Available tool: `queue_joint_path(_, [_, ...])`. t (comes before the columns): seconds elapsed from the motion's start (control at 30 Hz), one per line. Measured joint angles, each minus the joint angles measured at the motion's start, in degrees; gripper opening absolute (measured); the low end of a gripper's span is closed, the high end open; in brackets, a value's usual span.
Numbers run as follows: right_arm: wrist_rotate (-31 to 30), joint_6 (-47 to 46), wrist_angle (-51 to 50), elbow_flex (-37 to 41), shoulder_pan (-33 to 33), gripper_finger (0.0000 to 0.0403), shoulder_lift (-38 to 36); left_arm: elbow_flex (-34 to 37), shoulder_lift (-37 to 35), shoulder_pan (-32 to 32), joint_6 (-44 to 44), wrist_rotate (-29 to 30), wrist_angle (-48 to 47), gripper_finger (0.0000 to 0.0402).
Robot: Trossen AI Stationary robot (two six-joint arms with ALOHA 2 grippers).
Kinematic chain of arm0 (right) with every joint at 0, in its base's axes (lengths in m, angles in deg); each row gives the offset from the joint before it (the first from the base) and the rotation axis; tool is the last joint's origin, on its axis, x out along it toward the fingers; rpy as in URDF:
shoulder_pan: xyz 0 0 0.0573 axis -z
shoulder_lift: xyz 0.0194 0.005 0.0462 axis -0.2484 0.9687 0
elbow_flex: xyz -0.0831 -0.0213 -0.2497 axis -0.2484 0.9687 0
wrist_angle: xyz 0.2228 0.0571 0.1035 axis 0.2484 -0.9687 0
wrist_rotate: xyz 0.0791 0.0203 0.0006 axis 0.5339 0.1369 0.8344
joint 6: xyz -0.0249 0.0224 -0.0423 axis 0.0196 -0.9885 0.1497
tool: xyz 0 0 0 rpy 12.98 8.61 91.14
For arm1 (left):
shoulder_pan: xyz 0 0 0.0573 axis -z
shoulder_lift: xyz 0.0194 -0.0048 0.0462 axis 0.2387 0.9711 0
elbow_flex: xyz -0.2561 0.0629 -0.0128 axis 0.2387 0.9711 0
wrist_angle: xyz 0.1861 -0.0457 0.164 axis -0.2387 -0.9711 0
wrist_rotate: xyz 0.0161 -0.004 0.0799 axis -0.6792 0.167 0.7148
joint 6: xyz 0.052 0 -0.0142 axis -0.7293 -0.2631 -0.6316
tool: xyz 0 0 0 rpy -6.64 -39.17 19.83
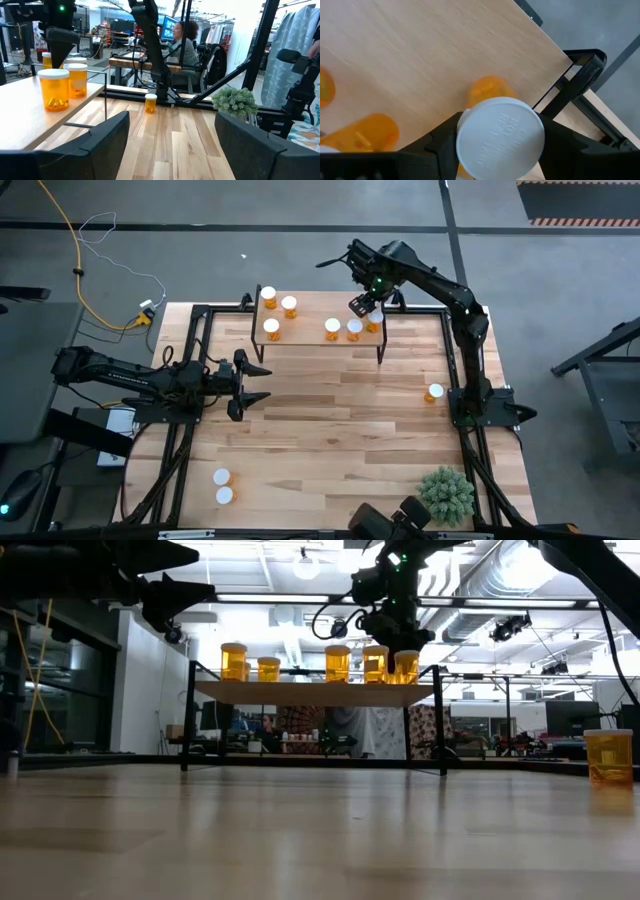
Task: Pick and place medicine bottles onto shelf by color
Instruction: Put the orange pill bottle on the shelf
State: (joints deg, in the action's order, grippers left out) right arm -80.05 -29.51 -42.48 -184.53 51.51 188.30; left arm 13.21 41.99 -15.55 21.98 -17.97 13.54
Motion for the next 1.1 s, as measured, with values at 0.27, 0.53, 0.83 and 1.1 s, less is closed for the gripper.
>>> queue_joint_path(0.27, [0.26,-0.33,-0.22,0.0,-0.02,0.0204,0.0,0.0,0.0,0.01,0.0,-0.01,0.0,0.0283])
queue_joint_path(0.53, [2.82,1.35,-0.23,0.0,-0.02,0.0217,-0.02,0.0,0.0,0.02,0.0,-0.01,0.0,0.0283])
queue_joint_path(0.83, [-0.46,1.53,0.24,0.0,-0.04,0.0309,-0.02,0.0,0.0,0.0,0.22,-0.01,0.0,0.0283])
queue_joint_path(1.1, [-0.46,3.5,0.15,-4.57,0.0,0.0328,-0.04,0.0,0.0,0.0,0.16,-0.01,0.0,0.0283])
